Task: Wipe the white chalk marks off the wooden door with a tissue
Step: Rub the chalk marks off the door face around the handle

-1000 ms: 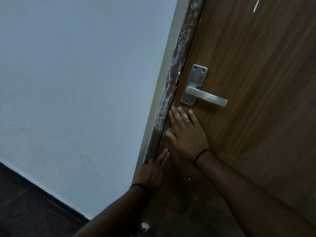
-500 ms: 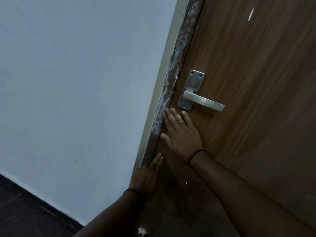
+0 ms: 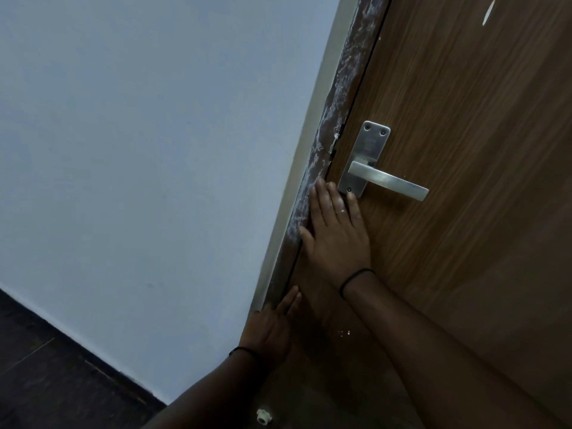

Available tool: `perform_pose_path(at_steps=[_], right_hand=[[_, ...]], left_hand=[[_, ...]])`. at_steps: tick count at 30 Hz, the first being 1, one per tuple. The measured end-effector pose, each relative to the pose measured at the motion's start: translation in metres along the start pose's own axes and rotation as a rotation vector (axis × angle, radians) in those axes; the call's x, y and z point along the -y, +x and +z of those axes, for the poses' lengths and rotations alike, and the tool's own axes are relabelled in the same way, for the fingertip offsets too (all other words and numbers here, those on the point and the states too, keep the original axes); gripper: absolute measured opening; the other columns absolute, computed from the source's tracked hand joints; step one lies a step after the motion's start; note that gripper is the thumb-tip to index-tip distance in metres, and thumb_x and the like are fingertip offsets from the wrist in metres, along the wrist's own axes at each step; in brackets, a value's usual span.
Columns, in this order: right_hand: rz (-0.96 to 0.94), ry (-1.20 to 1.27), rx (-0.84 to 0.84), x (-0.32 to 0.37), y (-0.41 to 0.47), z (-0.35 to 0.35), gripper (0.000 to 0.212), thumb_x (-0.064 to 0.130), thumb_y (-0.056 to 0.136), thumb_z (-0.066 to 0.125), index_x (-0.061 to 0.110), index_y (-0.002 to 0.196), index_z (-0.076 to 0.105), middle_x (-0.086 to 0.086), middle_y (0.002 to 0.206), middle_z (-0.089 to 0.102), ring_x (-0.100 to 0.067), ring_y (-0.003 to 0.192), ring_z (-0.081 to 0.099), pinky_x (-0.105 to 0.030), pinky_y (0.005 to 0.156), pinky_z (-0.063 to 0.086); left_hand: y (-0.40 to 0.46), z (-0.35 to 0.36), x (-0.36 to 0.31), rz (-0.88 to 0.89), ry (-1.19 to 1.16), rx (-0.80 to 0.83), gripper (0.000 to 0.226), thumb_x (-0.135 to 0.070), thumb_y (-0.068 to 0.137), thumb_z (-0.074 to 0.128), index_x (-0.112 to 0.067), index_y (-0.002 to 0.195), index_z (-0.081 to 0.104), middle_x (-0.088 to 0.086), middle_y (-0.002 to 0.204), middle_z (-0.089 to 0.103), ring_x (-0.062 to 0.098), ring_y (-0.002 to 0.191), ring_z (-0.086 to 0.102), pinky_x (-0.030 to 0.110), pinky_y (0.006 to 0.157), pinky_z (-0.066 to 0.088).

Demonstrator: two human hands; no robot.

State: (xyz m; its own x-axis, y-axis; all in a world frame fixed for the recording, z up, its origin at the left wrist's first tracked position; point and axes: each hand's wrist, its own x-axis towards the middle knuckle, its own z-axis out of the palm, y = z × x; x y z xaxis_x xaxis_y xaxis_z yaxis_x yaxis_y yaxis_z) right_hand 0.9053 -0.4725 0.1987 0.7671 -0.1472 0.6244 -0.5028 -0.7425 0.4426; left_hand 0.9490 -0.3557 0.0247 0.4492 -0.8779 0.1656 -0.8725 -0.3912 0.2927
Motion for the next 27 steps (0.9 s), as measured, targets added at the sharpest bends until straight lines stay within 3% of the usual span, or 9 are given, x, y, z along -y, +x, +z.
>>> perform_pose_path(at_steps=[3,7,12,15,18,22,27], right_hand=[[-0.028,0.030,0.024,-0.004,-0.005,0.005,0.070,0.050,0.100,0.025,0.010,0.156,0.009,-0.006,0.164,0.003,-0.021,0.151,0.001,-0.044,0.123,0.000],[-0.200,-0.003,0.155,-0.018,-0.063,0.023,0.066,0.049,0.101,0.022,0.012,0.155,0.017,-0.004,0.164,0.005,-0.020,0.151,0.003,-0.045,0.122,0.008],[-0.116,-0.028,0.093,-0.040,-0.064,0.017,0.066,0.049,0.100,0.028,0.012,0.154,0.021,-0.006,0.163,0.014,-0.021,0.151,0.011,-0.045,0.122,0.005],[-0.068,0.041,0.095,-0.014,-0.042,0.015,0.067,0.049,0.100,0.027,0.011,0.155,0.014,-0.006,0.163,0.009,-0.021,0.151,0.005,-0.045,0.122,0.002],[-0.207,0.007,0.207,0.004,-0.055,0.027,0.066,0.050,0.102,0.023,0.012,0.155,0.013,-0.003,0.164,0.004,-0.019,0.151,0.000,-0.045,0.122,-0.003],[-0.303,0.007,0.232,-0.028,-0.082,0.031,0.062,0.047,0.102,0.026,0.013,0.154,0.023,-0.003,0.163,0.016,-0.018,0.151,0.008,-0.045,0.121,0.008],[-0.148,0.016,0.136,-0.033,-0.063,0.024,0.066,0.049,0.100,0.028,0.012,0.154,0.019,-0.004,0.163,0.013,-0.019,0.151,0.008,-0.045,0.122,0.008]], left_hand=[[0.001,0.002,-0.002,-0.009,0.005,0.004,0.068,-0.027,0.100,0.032,-0.034,0.154,-0.009,-0.013,0.161,-0.017,0.027,0.114,0.051,0.037,0.088,0.045],[0.003,0.001,-0.003,0.015,0.003,-0.015,0.070,-0.029,0.100,0.032,-0.034,0.154,-0.012,-0.012,0.161,-0.018,0.027,0.113,0.051,0.038,0.086,0.046],[0.005,-0.002,-0.001,-0.003,-0.009,-0.025,0.071,-0.033,0.101,0.035,-0.034,0.154,-0.012,-0.007,0.164,-0.012,0.025,0.111,0.052,0.040,0.091,0.048],[0.007,-0.001,-0.005,-0.013,0.013,-0.036,0.071,-0.032,0.100,0.034,-0.034,0.153,-0.014,-0.009,0.162,-0.017,0.027,0.110,0.052,0.037,0.081,0.044],[0.006,-0.003,-0.008,0.003,0.034,-0.063,0.071,-0.032,0.099,0.032,-0.035,0.152,-0.016,-0.010,0.162,-0.016,0.029,0.105,0.054,0.037,0.074,0.041],[0.005,-0.005,-0.005,0.002,0.005,-0.026,0.072,-0.034,0.101,0.035,-0.034,0.153,-0.014,-0.008,0.163,-0.014,0.026,0.113,0.051,0.039,0.088,0.045],[0.004,0.000,-0.008,-0.018,-0.015,-0.030,0.071,-0.030,0.101,0.034,-0.033,0.154,-0.014,-0.010,0.162,-0.019,0.025,0.111,0.052,0.037,0.085,0.047]])
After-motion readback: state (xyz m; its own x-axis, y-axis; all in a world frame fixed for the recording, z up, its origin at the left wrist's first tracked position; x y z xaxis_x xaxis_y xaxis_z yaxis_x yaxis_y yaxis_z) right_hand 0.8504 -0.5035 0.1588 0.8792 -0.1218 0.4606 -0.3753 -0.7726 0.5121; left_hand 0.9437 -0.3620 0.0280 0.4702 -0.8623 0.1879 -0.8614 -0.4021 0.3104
